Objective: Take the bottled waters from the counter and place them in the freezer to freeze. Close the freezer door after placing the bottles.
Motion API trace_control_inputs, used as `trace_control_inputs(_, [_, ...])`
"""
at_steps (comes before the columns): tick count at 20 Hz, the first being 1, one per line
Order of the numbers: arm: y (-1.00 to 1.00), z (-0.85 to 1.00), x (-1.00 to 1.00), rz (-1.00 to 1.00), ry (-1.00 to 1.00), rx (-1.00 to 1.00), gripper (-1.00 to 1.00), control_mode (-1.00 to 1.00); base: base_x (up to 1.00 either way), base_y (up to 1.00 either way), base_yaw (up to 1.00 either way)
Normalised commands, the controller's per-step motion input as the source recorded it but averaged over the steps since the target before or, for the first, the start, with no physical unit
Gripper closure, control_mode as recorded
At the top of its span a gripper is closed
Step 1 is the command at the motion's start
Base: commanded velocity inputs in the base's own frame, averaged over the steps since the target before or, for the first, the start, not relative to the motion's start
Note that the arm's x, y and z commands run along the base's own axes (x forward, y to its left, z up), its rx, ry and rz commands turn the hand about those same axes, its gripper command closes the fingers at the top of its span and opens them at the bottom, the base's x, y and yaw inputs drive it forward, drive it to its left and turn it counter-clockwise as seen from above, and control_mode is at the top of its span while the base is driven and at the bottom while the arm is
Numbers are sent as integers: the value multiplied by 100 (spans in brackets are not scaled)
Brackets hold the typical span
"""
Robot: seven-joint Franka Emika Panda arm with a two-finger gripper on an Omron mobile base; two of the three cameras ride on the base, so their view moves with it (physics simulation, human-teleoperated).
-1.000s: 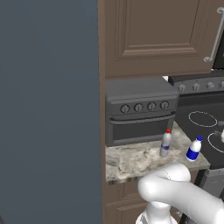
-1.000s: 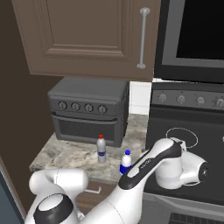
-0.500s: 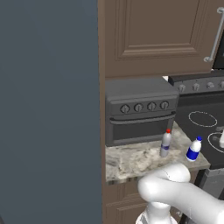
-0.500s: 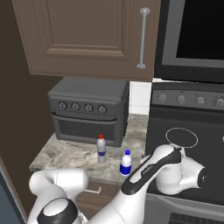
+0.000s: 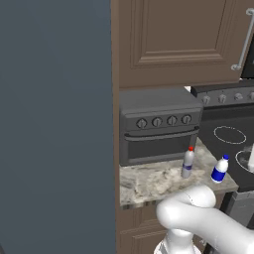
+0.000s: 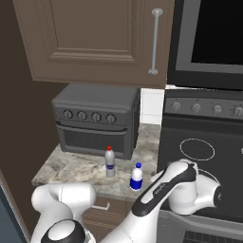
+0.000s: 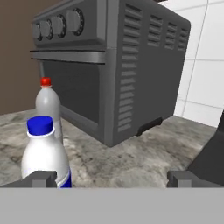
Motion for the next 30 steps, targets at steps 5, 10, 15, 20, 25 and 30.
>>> trace_control_inputs(5, [4,-14,-11,4,0,0,-100,-100,0,0,0])
trace_control_inputs(10, [0,-9,-8,3,0,0,-100,-100,0,0,0])
trace_control_inputs(15, [8,-14,-8,4,0,0,-100,-100,0,0,0])
trace_control_inputs(20, [12,-22,-1,4,0,0,-100,-100,0,0,0])
trace_control_inputs(25, [8,-25,0,4,0,0,-100,-100,0,0,0])
trace_control_inputs(30, [9,-18,0,5,0,0,-100,-100,0,0,0])
